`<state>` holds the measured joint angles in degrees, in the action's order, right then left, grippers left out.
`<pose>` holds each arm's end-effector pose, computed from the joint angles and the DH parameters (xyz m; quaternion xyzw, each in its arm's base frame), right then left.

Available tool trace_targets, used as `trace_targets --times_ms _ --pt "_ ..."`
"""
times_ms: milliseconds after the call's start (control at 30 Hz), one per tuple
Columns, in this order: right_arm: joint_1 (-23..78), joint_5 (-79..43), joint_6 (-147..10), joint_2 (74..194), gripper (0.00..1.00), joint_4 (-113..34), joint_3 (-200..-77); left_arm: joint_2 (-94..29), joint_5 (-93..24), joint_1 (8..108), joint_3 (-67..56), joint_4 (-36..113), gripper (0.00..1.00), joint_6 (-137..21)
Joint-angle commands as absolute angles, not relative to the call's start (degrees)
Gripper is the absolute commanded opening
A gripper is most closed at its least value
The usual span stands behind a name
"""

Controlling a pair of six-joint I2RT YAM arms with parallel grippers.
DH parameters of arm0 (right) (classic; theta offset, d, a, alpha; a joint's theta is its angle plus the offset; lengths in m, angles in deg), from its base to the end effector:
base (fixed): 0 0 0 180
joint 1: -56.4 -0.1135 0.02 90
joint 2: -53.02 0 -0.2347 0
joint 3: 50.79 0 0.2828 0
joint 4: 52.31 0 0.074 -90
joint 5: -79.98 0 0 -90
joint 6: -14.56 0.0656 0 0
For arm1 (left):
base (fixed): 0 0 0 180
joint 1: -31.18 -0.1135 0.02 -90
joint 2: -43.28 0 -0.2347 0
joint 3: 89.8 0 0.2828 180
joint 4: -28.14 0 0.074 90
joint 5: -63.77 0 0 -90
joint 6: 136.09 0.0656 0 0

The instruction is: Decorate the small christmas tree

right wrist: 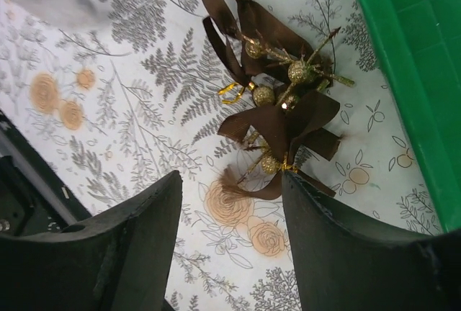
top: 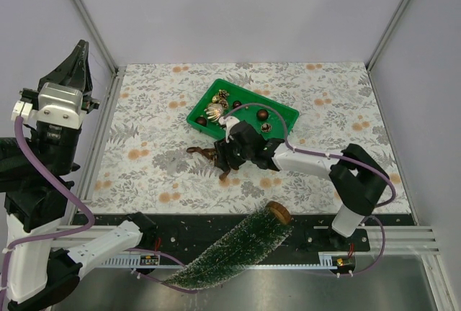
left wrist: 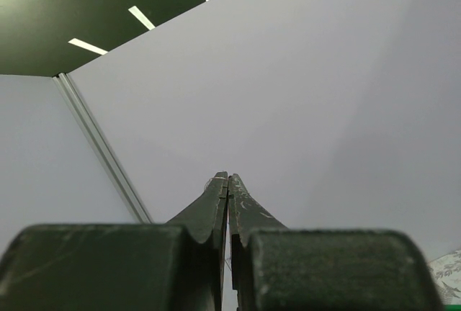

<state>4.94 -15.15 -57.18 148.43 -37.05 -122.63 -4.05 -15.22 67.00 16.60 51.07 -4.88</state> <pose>0.2508 0.3243 0.1467 -0.2759 0.8580 0.2797 0.3309 0.1031 -0.0589 0.6103 0.2138 0.4060 0.0851 0.8844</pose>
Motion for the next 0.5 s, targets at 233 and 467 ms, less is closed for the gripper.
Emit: trace_targets --times_ms 233,467 --pt "5.16 -14.77 -61.2 158.3 0.5 -36.37 -130.18 -5.06 -12.43 67.13 18.25 48.65 0.04 -3.11" --pt "5.16 -12.4 -62.17 158.23 0.0 -34.87 -132.21 -4.97 -12.6 67.13 18.08 48.48 0.04 -3.38"
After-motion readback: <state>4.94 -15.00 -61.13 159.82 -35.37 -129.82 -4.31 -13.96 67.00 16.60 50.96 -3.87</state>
